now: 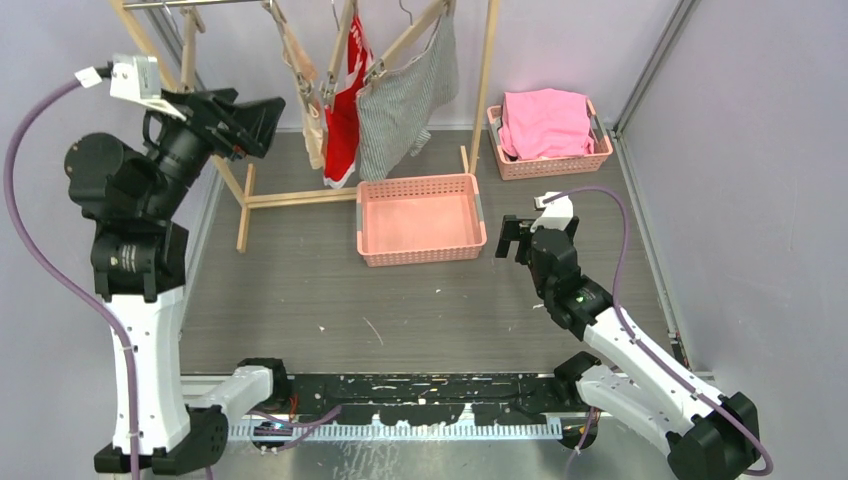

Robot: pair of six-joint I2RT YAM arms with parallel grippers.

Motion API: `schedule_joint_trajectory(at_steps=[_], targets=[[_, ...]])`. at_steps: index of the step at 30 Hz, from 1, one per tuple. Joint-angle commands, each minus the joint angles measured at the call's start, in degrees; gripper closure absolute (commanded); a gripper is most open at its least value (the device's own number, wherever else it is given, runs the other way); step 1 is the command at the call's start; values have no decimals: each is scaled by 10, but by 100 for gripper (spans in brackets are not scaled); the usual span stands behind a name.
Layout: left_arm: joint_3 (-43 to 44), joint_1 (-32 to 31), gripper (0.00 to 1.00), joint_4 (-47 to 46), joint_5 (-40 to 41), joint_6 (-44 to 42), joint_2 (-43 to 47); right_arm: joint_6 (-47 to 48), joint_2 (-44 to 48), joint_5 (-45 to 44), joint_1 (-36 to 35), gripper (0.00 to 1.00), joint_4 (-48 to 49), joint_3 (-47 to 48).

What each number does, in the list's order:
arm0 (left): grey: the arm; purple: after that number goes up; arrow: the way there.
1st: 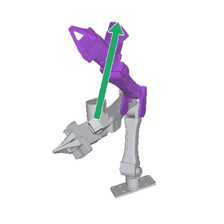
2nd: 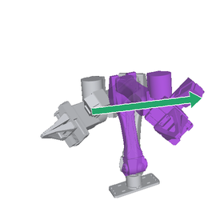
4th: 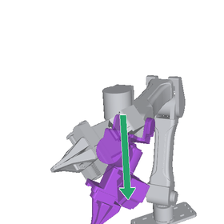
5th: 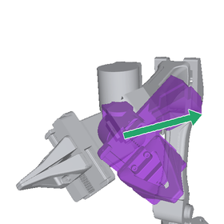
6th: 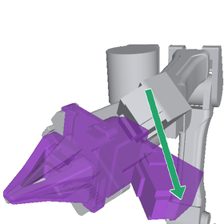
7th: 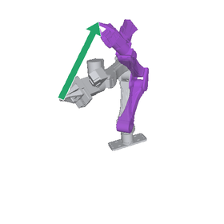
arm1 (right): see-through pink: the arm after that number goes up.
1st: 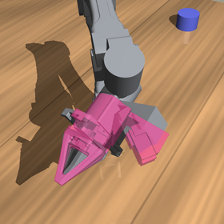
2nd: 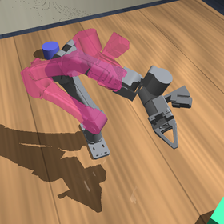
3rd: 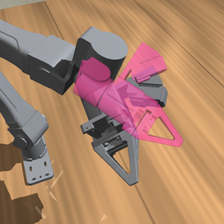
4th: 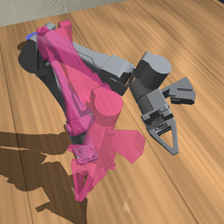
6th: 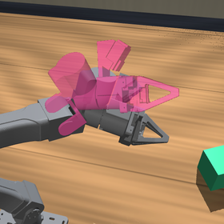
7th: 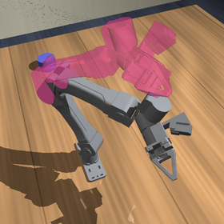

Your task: Remove the underwear clipped to the hanger

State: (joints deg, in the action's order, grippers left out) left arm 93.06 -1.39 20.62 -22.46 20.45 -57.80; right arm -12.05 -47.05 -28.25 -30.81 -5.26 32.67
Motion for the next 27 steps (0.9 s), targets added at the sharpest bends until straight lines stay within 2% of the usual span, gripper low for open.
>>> schedule_joint_trajectory(at_steps=[1, 9, 15, 17, 22, 27], targets=[[93, 3, 2, 24, -40, 22, -69, -6, 6, 21, -4, 0, 35, 6], [314, 2, 2, 140, -46, 17, -254, -9, -4, 33, -7, 0, 39, 14], [578, 2, 2, 336, 1, -19, -407, -15, -7, 47, -8, 0, 48, 12], [586, 2, 2, 338, 8, -24, -418, -14, -11, 52, -10, 0, 52, 12], [496, 2, 2, 292, 63, -36, -384, -15, -16, 55, -12, 0, 54, 11], [507, 2, 2, 308, 55, -43, -402, -14, -11, 57, -14, 0, 57, 12]])
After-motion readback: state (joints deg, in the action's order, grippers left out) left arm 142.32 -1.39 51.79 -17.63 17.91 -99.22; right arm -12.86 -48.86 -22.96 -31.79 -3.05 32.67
